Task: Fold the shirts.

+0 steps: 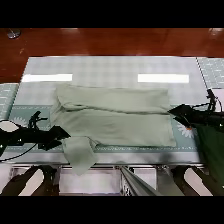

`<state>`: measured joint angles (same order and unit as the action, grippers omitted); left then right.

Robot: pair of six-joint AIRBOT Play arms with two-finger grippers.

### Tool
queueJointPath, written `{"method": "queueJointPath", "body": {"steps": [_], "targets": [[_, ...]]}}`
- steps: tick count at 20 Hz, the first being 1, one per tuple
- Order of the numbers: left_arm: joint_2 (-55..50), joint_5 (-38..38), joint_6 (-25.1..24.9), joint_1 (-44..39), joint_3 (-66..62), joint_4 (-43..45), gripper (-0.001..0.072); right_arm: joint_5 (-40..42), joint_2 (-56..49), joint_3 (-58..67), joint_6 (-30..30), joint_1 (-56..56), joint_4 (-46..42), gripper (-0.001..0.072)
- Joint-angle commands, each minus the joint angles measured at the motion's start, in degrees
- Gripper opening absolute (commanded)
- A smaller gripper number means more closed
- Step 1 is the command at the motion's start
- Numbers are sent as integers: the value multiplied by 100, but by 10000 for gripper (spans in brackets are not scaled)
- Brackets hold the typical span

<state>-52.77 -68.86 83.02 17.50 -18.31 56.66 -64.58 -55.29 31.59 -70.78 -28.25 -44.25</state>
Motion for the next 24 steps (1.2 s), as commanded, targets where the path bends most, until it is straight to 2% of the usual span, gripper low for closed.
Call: {"method": "queueJointPath", "body": {"steps": [1,3,4,5,6,8,14,18,22,23,24], "targets": [[-4,92,-11,-398,74,24,702,-105,11,310,-350,-522,-435,620],[-4,92,-46,-638,74,22,698,-396,11,411,-680,-968,-1054,620],[-4,92,-48,-730,74,22,645,-592,11,363,-887,-1025,-1558,620],[-4,92,-50,-774,72,22,287,-748,11,273,-1084,-1010,-2000,620],[-2,90,-114,-782,57,-4,28,-922,11,138,-1128,-1010,-2251,620],[20,66,-286,-778,-37,-107,24,-1051,11,-170,-1255,-1010,-2413,620],[33,68,-286,-780,-527,-188,24,-1137,11,-780,-1285,-994,-2092,620],[33,70,-286,-780,-551,-190,24,-1093,-330,-778,-1119,-256,-2052,620],[33,70,-286,-780,-551,-190,24,-474,-702,-708,-911,118,-1095,619],[33,68,-289,-780,-566,-188,24,-444,-772,-658,-841,133,-933,534],[33,61,-291,-774,-625,-181,25,-481,-787,-603,-741,131,-798,314]]}}
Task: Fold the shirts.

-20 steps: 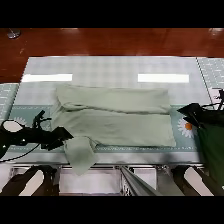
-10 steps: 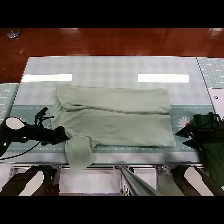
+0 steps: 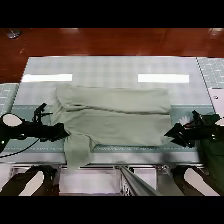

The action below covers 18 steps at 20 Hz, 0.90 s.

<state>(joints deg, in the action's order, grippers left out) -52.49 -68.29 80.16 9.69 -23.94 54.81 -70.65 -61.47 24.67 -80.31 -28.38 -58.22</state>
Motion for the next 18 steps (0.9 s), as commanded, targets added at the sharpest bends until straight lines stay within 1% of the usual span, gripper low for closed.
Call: {"method": "queueJointPath", "body": {"steps": [1,2,4,6,8,10,13,16,18], "targets": [[2,-31,-4,7,-184,24,24,-2,-168,199,402,146,695,41],[2,-76,-4,7,-380,24,25,-146,-168,354,546,144,778,17],[-4,-116,-4,4,-892,22,25,-271,-168,787,531,146,785,17],[-105,72,2,4,-1486,20,25,-219,-170,1300,444,146,846,17],[-479,306,68,-2,-2122,11,25,-181,-326,1821,433,155,953,17],[-1189,369,68,-26,-2848,-13,25,-109,-660,2223,457,315,1102,17],[-2474,334,155,-96,-4111,-197,25,284,-1305,2865,437,748,1185,17],[-3604,2,179,-227,-5117,-192,25,492,-1958,3473,229,898,1200,17],[-4148,-92,345,-271,-5587,-197,25,514,-2286,3777,227,920,1255,17]]}}
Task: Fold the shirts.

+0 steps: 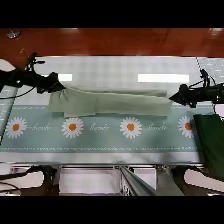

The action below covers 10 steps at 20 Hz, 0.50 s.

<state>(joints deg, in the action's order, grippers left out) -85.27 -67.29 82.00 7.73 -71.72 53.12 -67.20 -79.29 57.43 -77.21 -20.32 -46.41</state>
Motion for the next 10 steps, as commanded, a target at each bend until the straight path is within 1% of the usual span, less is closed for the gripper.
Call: {"method": "queueJointPath", "body": {"steps": [1,2,3,4,5,6,7,9,10], "targets": [[-1058,-192,229,-96,-968,-26,25,205,-634,619,-101,114,109,17],[-1185,-186,229,-101,-1045,-26,25,208,-728,686,-85,114,195,18],[-1261,-146,227,-101,-1064,-26,28,214,-798,697,2,114,348,66],[-1296,-50,227,-94,-1069,-26,92,229,-844,697,-2,114,409,320],[-1292,-26,203,-76,-1075,-20,365,223,-852,697,11,103,387,558],[-1290,-214,109,-39,-1145,33,691,205,-846,717,59,26,317,631],[-1290,-553,83,50,-1314,326,704,140,-846,743,57,-87,236,631],[-1202,-1134,343,304,-1565,1097,704,-17,-848,750,-28,-358,-20,630],[-1069,-1174,407,444,-1547,1287,703,-87,-848,748,-173,-446,-308,630]]}}
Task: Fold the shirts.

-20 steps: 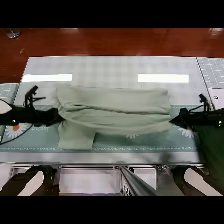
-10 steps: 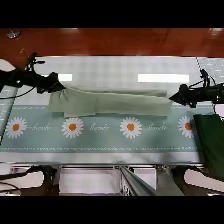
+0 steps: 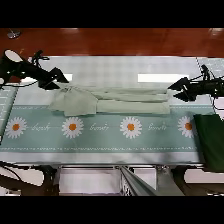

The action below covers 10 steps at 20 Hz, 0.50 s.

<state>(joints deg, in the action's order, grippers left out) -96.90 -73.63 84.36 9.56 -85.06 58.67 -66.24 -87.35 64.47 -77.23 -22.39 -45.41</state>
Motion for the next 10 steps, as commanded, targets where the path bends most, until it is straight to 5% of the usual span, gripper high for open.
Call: {"method": "queueJointPath", "body": {"steps": [1,6,10], "targets": [[271,-476,188,391,-136,732,703,-214,-44,17,-363,-247,-734,630],[1781,817,11,136,1244,527,703,-271,-496,-13,-459,188,-787,630],[2573,1038,13,-426,2098,520,703,-157,-763,-13,-422,584,-568,627]]}}
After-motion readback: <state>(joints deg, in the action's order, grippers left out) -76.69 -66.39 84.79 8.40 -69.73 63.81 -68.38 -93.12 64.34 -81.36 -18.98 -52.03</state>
